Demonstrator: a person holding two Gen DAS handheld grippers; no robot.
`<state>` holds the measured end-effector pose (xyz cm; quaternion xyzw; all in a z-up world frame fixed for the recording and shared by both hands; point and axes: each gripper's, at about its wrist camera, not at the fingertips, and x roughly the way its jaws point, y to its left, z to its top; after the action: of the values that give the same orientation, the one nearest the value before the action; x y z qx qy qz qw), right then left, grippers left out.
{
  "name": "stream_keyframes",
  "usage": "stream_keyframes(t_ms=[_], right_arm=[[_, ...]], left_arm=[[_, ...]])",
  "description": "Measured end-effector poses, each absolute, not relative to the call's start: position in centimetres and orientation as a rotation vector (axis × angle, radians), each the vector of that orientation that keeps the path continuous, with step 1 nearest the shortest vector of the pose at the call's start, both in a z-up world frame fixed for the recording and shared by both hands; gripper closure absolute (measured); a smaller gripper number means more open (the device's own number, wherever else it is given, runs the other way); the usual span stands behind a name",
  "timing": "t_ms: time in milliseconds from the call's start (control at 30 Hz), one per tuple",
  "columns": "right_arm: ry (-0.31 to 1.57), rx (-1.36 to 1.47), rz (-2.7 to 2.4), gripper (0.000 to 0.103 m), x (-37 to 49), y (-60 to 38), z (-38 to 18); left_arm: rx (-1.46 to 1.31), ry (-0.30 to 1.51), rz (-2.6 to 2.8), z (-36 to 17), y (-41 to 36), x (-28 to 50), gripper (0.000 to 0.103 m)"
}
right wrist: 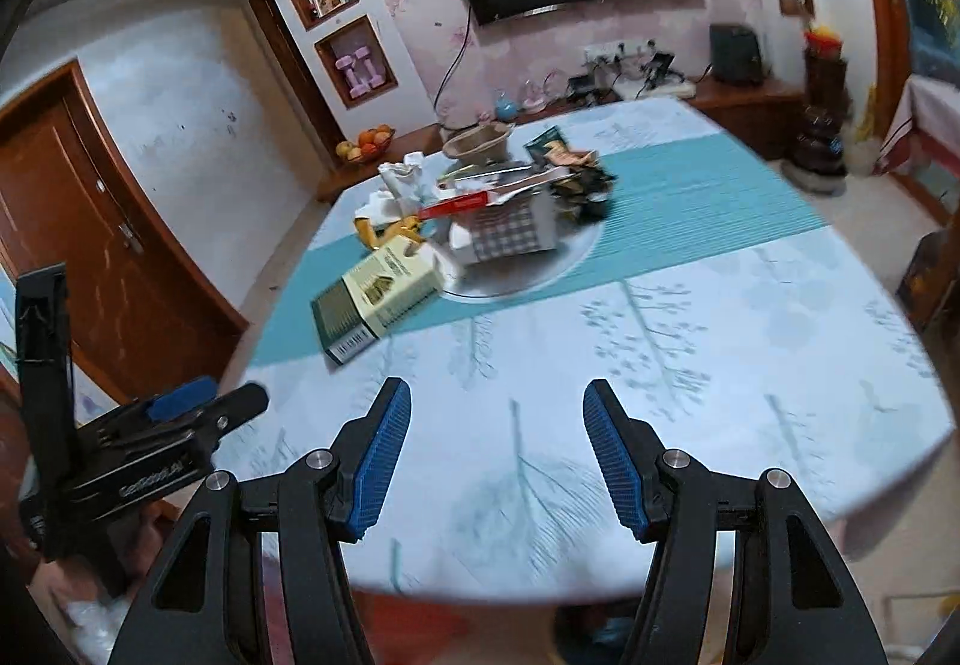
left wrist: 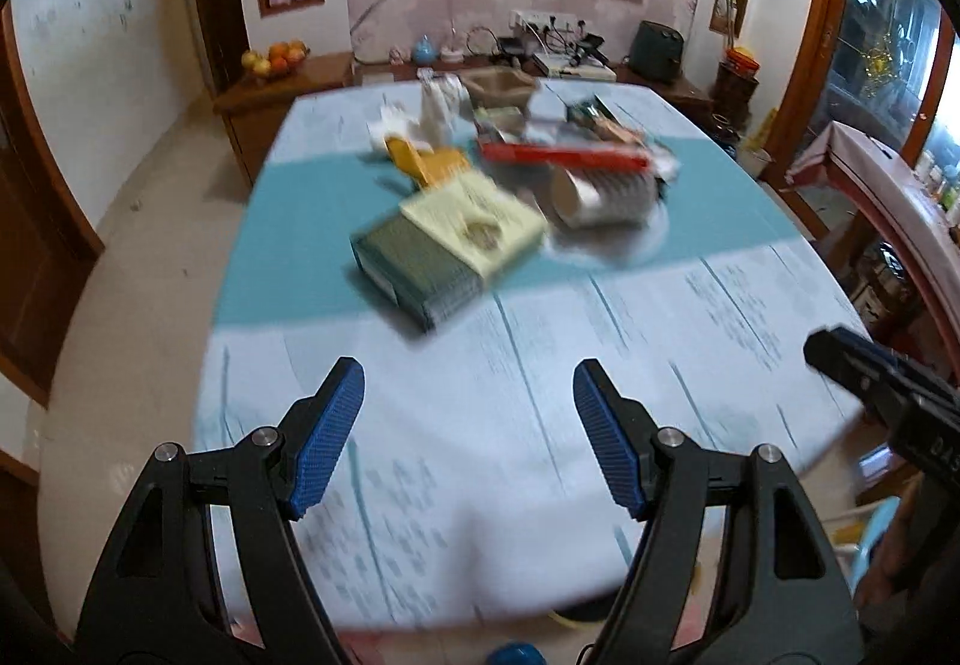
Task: Collect trash
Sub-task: 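Reach the left tool to the pistachio chocolate box and close on it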
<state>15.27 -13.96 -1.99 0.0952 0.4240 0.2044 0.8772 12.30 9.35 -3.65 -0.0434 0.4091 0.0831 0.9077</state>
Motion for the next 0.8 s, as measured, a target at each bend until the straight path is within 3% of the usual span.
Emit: stream_keyframes(t_ms=[200, 533, 567, 633, 800], right_arm=[[0.954, 0.195, 0.447, 0.042, 20.0, -10.3, -4.6], [1.041, 0.198, 0.483, 0.042, 24.2, -4.8, -9.6], [1.044, 0.198, 0.484, 0.042, 24.6, -4.5, -9.9], [1.054, 0.207, 0.48, 0.042, 25.6, -4.2, -10.4], [1.051, 0.2, 0.46, 0.042, 27.8, -4.3, -10.8]], left_arm=[[-0.03, 0.853, 0.166, -3.9, 11.8, 18.0, 0.033], [0.078, 1.096, -0.116, -8.3, 16.0, 26.2, 0.032], [0.091, 1.116, -0.145, -8.7, 16.0, 26.8, 0.031], [0.119, 1.124, -0.182, -9.4, 15.9, 27.5, 0.013], [0.148, 1.124, -0.26, -10.2, 15.2, 29.0, 0.004]])
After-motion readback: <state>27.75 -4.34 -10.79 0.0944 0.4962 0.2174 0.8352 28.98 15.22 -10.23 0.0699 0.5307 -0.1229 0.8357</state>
